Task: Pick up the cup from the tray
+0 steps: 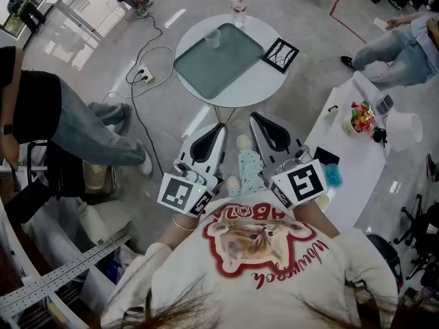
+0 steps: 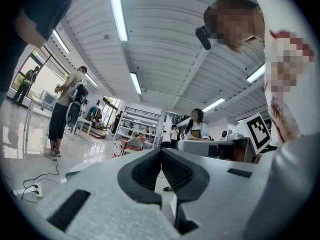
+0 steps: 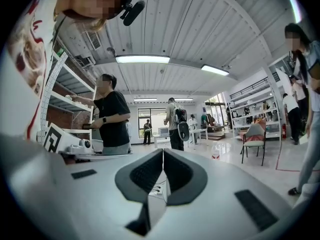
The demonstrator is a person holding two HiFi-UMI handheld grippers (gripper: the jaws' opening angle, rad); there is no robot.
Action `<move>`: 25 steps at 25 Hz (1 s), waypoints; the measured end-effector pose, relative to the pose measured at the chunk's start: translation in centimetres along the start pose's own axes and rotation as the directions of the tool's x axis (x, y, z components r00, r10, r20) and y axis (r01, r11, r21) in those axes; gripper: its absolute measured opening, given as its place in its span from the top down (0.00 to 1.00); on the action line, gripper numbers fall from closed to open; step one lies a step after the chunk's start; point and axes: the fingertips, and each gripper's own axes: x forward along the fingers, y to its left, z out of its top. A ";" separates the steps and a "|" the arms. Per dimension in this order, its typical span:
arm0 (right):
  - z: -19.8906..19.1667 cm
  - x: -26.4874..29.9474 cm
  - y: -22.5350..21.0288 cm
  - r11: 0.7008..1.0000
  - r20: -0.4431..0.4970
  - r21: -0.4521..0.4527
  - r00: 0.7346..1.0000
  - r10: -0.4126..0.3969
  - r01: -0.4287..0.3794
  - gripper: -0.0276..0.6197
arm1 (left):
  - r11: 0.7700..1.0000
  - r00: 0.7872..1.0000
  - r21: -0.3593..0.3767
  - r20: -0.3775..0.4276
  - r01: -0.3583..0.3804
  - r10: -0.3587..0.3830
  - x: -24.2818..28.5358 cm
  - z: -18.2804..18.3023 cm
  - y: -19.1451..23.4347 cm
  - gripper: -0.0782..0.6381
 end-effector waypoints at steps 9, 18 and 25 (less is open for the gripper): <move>0.2 5.9 -5.6 0.999 0.002 0.007 0.999 0.036 -0.036 0.92 | 0.999 0.999 0.015 0.002 -0.047 0.047 6.2 0.5 5.1 0.87; 2.2 13.9 -11.1 0.995 0.017 -0.014 0.995 0.099 -0.099 0.92 | 0.995 0.995 0.038 0.042 -0.092 0.090 13.6 2.8 11.5 0.87; 2.2 18.3 -14.2 0.988 0.012 -0.011 0.988 0.154 -0.154 0.92 | 0.987 0.987 0.039 0.051 -0.154 0.152 16.9 3.0 15.0 0.87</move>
